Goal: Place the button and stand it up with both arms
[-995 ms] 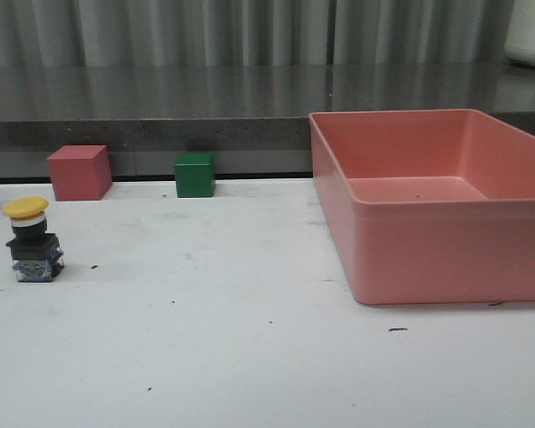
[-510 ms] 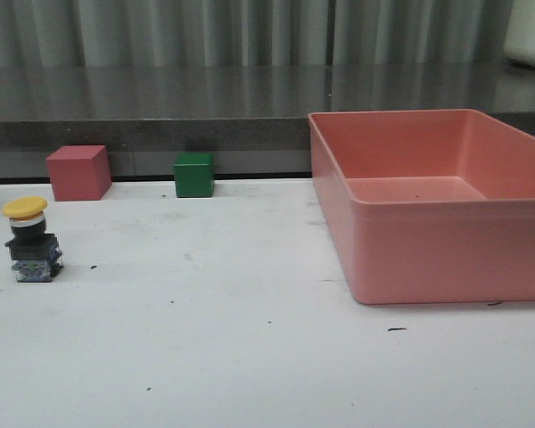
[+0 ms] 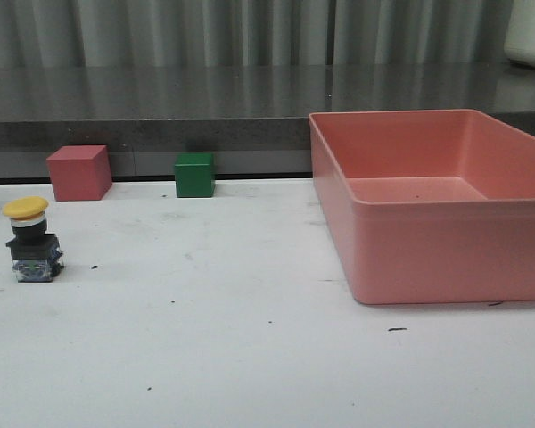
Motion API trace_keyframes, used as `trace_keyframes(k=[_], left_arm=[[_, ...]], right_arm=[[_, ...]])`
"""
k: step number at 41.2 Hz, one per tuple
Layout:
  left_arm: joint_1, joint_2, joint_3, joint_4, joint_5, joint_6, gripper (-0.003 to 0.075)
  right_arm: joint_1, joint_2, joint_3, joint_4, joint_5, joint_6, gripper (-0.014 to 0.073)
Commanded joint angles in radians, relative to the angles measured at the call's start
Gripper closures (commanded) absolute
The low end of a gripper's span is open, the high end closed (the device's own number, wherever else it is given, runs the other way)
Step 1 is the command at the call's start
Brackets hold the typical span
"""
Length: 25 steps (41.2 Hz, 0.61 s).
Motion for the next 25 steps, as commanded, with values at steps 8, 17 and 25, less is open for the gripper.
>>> trace_keyframes(k=[8, 17, 25], left_arm=[[-0.008, -0.022, 0.014, -0.009, -0.087, -0.001, 0.074], [-0.008, -0.022, 0.014, -0.009, -0.087, -0.001, 0.074], [-0.008, -0.022, 0.014, -0.009, -0.087, -0.001, 0.074]], right_arm=[[-0.005, 0.002, -0.026, -0.007, -0.057, -0.006, 0.0711], [-0.005, 0.002, -0.026, -0.007, -0.057, -0.006, 0.0711], [-0.118, -0.046, 0.03, -0.029, -0.107, -0.006, 0.0711]])
